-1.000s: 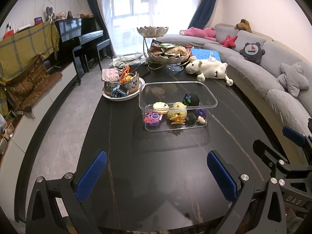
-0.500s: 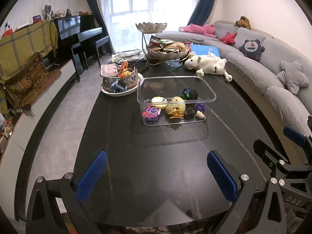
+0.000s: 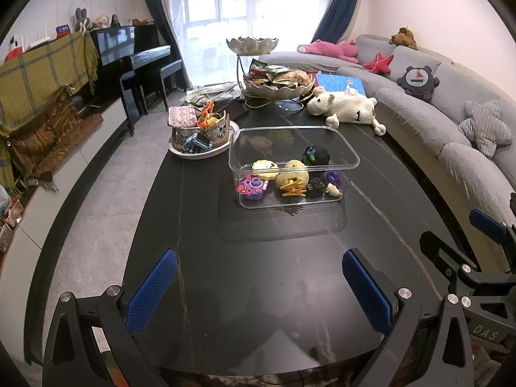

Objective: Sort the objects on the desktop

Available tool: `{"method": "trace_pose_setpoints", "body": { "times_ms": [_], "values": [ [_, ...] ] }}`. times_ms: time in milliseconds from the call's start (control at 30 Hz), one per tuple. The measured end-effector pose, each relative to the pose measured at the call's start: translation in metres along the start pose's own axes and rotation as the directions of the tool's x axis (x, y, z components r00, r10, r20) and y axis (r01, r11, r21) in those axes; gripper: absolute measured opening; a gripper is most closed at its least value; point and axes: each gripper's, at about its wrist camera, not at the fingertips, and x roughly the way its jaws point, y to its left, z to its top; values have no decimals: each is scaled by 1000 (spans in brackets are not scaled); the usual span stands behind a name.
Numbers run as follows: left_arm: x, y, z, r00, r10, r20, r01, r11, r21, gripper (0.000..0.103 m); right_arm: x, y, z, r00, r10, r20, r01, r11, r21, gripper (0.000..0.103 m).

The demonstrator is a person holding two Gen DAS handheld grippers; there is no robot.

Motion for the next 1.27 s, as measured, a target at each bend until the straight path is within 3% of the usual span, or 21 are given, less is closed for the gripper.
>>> {"method": "trace_pose_setpoints", "body": {
  "times_ms": [1267],
  "values": [
    [1,2,-3,1000,-9,-8,8,1000,-14,102,-5,1,-2,1000,-12,-4,12,1000,-5,102]
  ]
}}
